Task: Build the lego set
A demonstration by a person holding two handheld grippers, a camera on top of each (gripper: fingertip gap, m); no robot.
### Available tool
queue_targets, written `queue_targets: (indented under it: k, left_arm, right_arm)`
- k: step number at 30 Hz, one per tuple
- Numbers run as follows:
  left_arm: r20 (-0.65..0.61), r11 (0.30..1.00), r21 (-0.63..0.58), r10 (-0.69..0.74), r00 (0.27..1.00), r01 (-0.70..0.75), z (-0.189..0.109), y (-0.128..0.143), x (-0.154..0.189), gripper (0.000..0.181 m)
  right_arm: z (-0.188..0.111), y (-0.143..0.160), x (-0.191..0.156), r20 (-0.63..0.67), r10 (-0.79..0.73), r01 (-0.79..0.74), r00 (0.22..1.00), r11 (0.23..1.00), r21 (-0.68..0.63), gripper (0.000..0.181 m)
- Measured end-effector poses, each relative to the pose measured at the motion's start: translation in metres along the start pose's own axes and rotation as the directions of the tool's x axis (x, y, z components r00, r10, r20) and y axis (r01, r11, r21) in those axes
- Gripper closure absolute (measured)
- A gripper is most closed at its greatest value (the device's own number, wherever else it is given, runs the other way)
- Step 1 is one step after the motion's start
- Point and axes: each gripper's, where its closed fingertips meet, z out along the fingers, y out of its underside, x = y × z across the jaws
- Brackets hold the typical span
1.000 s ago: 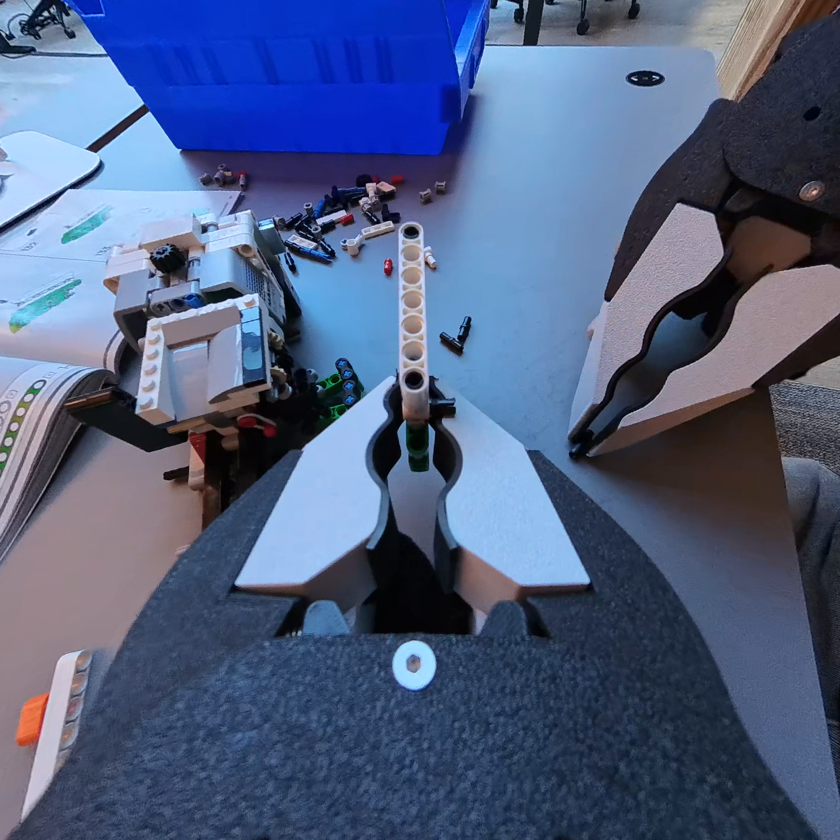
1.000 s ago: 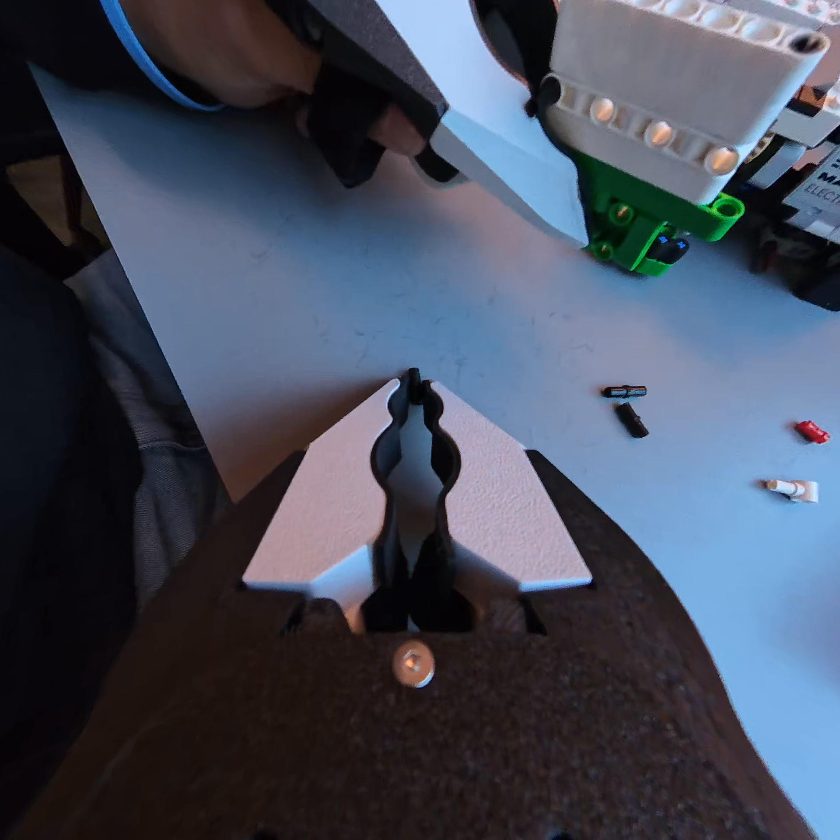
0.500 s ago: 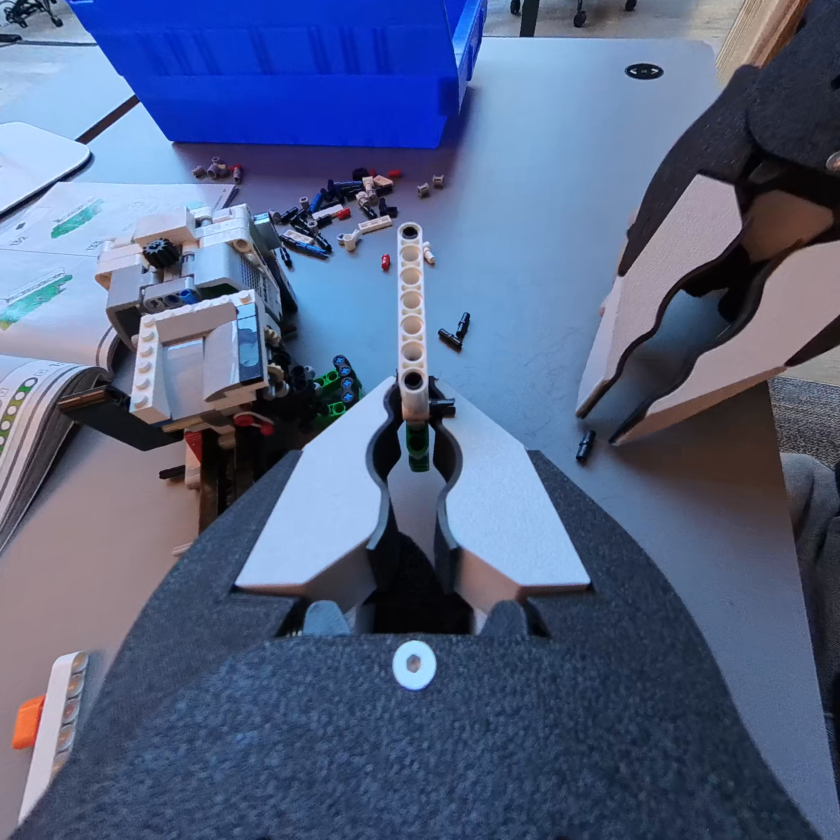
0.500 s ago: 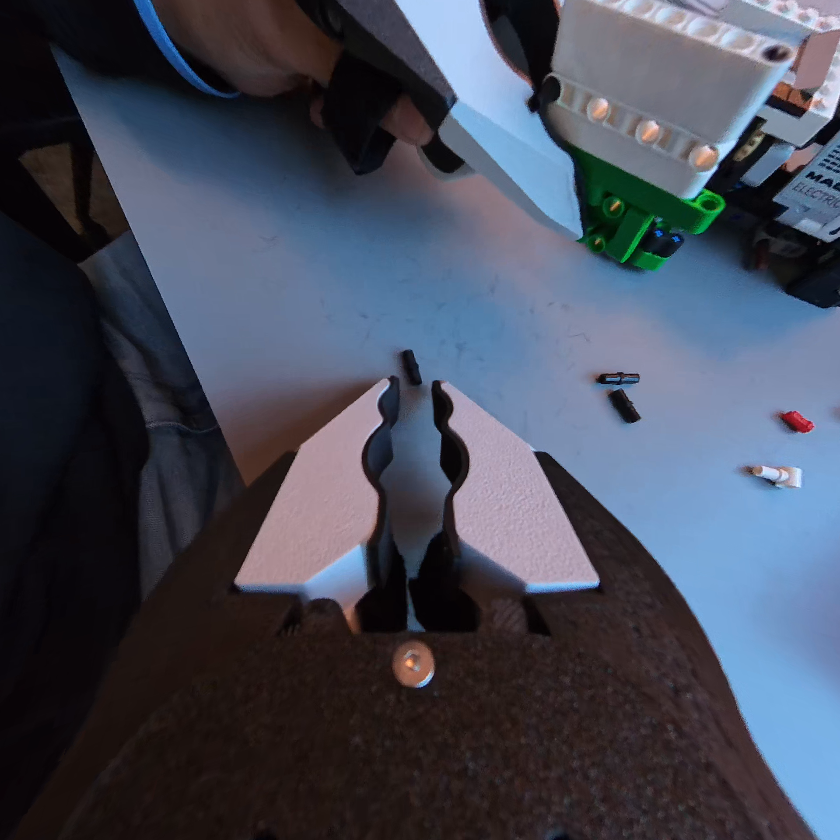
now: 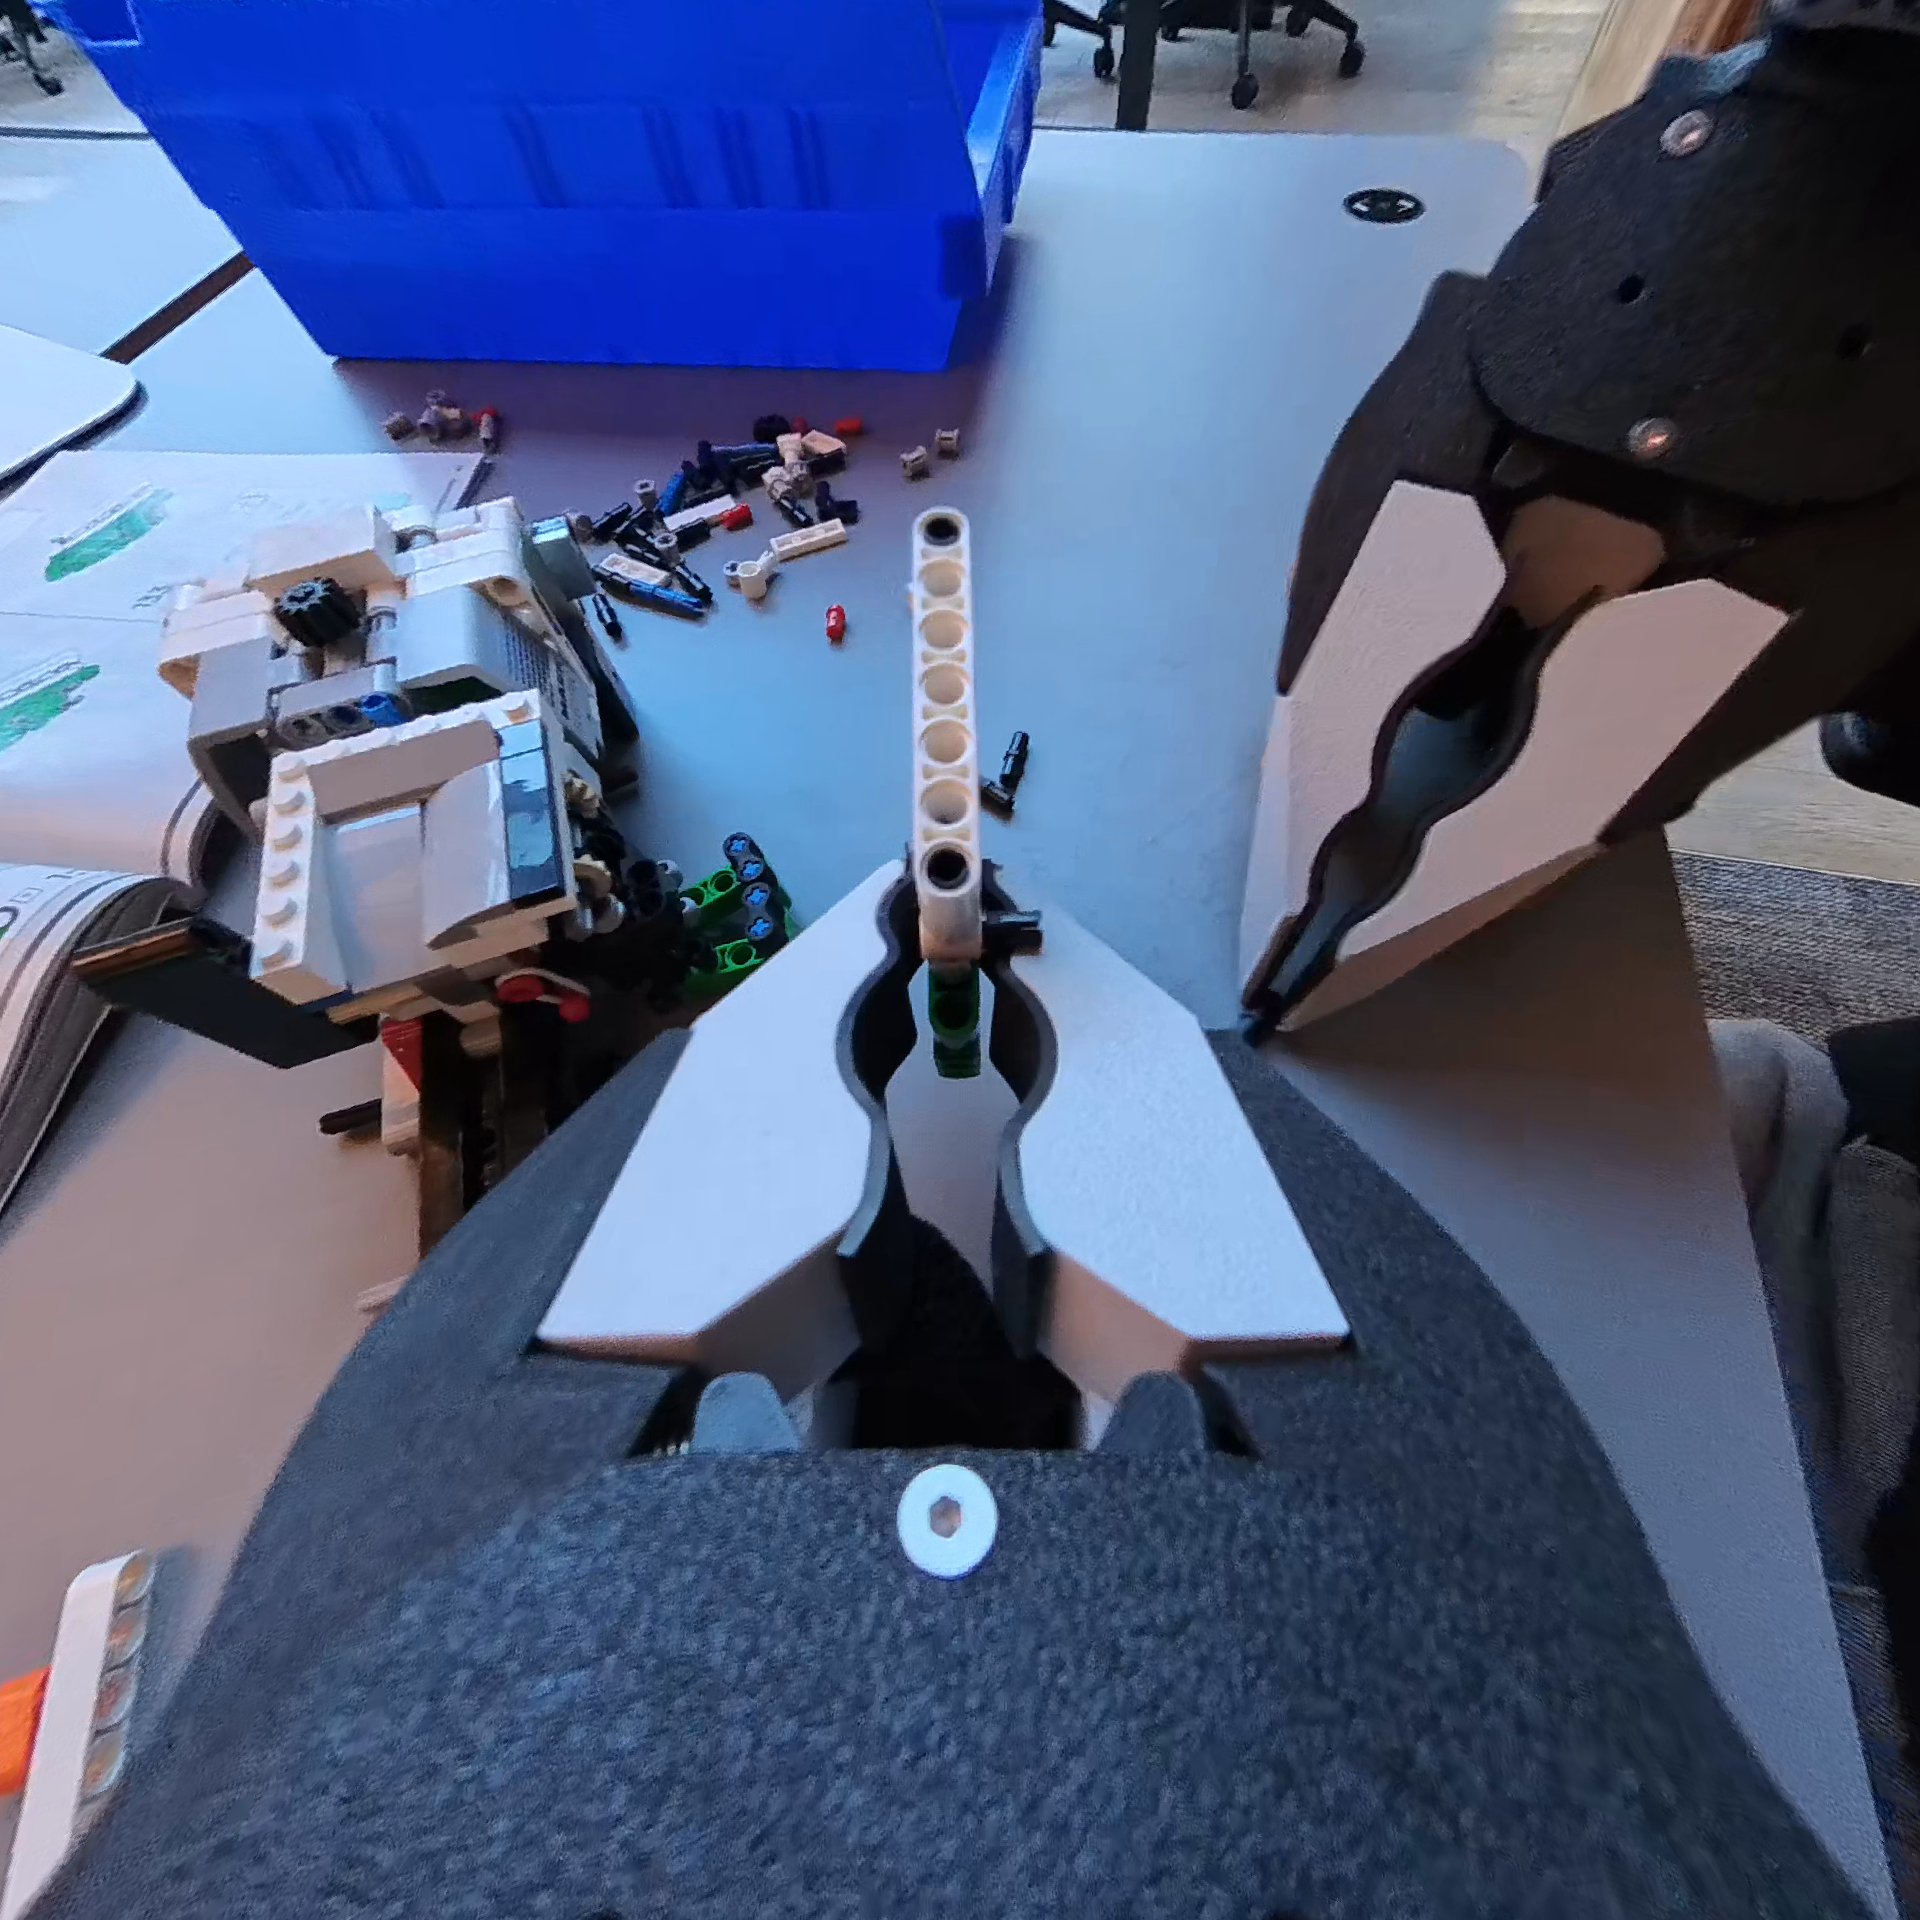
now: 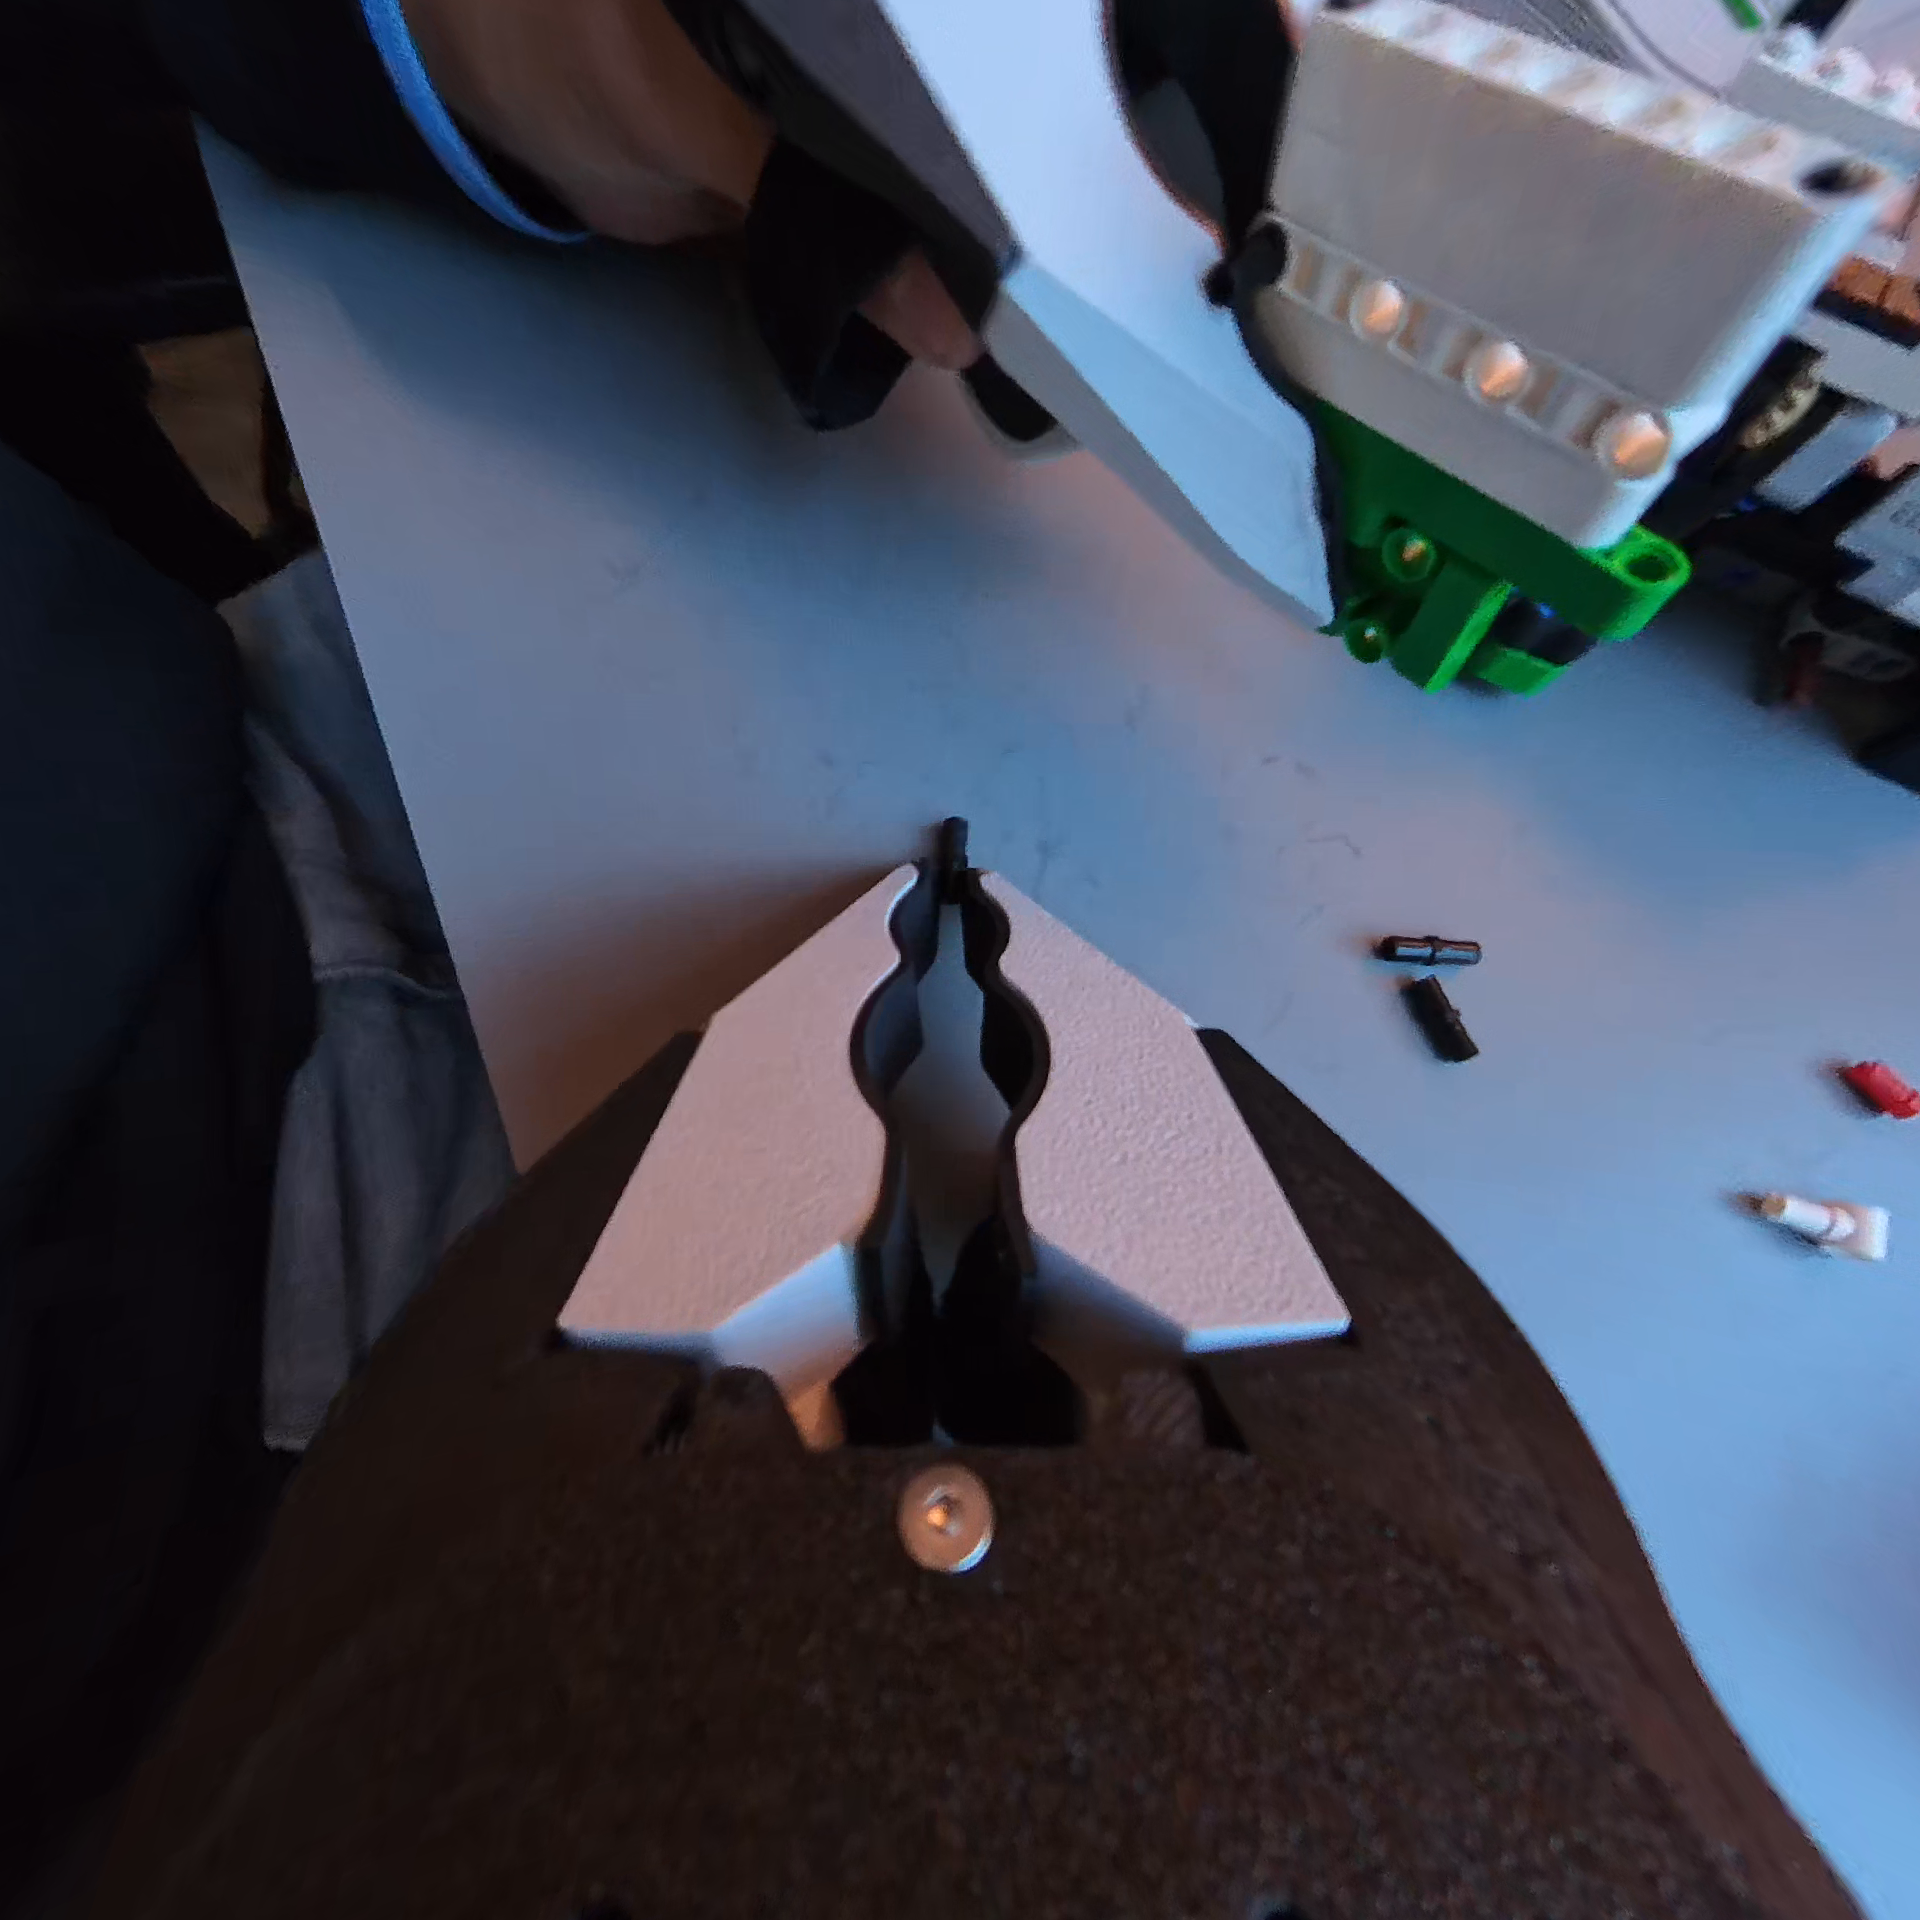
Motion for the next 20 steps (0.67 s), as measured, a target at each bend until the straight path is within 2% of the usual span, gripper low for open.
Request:
queue_targets:
  k: [1, 3, 5, 8, 10, 14, 20]
  left_arm:
    - [-0.004, 1.000, 0.004, 0.000, 1.000, 0.000, 0.000, -0.001, 0.001, 0.175]
    - [-0.007, 1.000, 0.008, 0.004, 1.000, -0.004, -0.001, -0.001, 0.001, 0.175]
    - [0.001, 1.000, 0.015, 0.014, 1.000, -0.014, -0.001, -0.002, 0.001, 0.175]
    - [0.011, 0.999, 0.024, 0.021, 1.000, -0.021, -0.002, -0.004, 0.001, 0.175]
    - [0.014, 1.000, 0.025, 0.012, 1.000, -0.012, -0.002, -0.004, 0.000, 0.175]
    - [-0.003, 0.999, 0.036, -0.028, 1.000, 0.028, -0.002, -0.005, -0.001, 0.175]
    - [-0.020, 0.998, 0.037, -0.057, 0.998, 0.058, -0.001, -0.006, -0.001, 0.175]
  right_arm:
    - [0.000, -0.002, 0.004, -0.013, 0.051, -0.051, 0.999, 0.999, 0.009, 0.178]
    - [-0.006, -0.017, 0.017, -0.041, 0.173, -0.167, 0.984, 0.979, 0.119, 0.178]
    - [-0.018, -0.030, 0.041, -0.052, 0.377, -0.351, 0.925, 0.898, 0.263, 0.179]
    - [-0.032, -0.041, 0.058, 0.107, 0.583, -0.570, 0.806, 0.714, 0.405, 0.179]
    - [-0.031, -0.041, 0.059, 0.186, 0.625, -0.638, 0.758, 0.651, 0.411, 0.179]
    - [-0.024, -0.037, 0.055, 0.190, 0.650, -0.668, 0.736, 0.649, 0.365, 0.179]
    - [-0.022, -0.040, 0.059, 0.185, 0.659, -0.673, 0.729, 0.638, 0.375, 0.179]
